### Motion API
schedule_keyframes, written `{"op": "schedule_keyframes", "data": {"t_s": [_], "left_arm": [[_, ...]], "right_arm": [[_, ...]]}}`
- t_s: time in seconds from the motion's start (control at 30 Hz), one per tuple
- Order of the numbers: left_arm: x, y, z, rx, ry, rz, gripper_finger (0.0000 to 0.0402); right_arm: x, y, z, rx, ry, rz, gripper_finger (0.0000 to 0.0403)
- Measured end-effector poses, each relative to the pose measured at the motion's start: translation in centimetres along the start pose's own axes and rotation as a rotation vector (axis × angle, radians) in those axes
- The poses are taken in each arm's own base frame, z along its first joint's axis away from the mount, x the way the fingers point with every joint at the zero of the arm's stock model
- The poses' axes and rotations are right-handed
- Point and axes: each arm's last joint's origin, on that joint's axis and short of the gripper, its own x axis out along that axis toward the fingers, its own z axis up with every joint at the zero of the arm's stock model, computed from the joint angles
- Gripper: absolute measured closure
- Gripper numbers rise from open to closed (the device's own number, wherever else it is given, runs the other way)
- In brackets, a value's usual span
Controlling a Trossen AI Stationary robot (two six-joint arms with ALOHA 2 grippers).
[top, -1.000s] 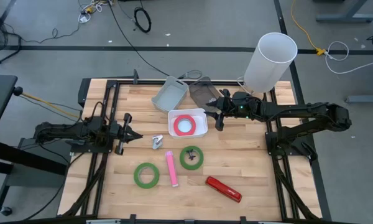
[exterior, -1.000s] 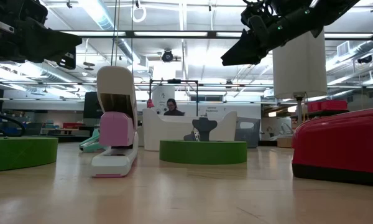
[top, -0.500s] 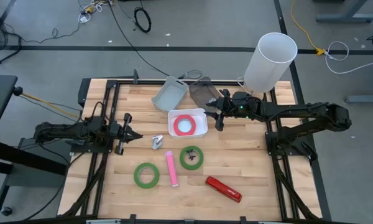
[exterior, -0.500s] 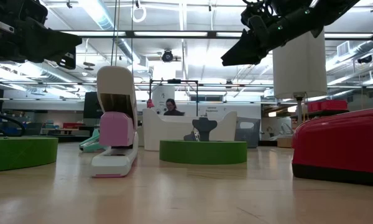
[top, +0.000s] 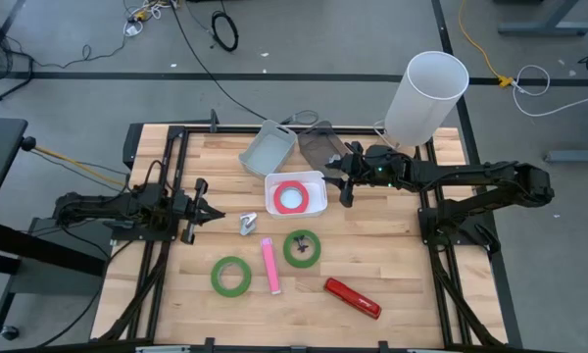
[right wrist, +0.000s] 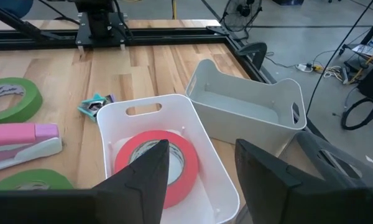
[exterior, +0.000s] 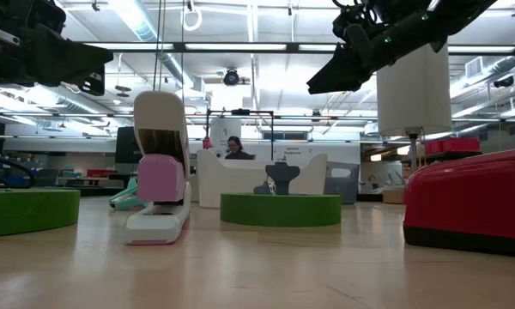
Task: Pick and place Stapler, Stapler remover, tape
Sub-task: Put the black staple remover into the black bin
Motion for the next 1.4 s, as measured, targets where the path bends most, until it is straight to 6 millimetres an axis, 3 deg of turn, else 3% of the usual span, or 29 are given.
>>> {"op": "schedule_keyframes", "data": {"t_s": [1.4], "left_arm": [[0.0,0.0,0.0,0.0,0.0,0.0,0.0394]], "right_arm": [[-0.2,0.06,0.24,-0.049,-0.019,-0.001,0.0218]]}}
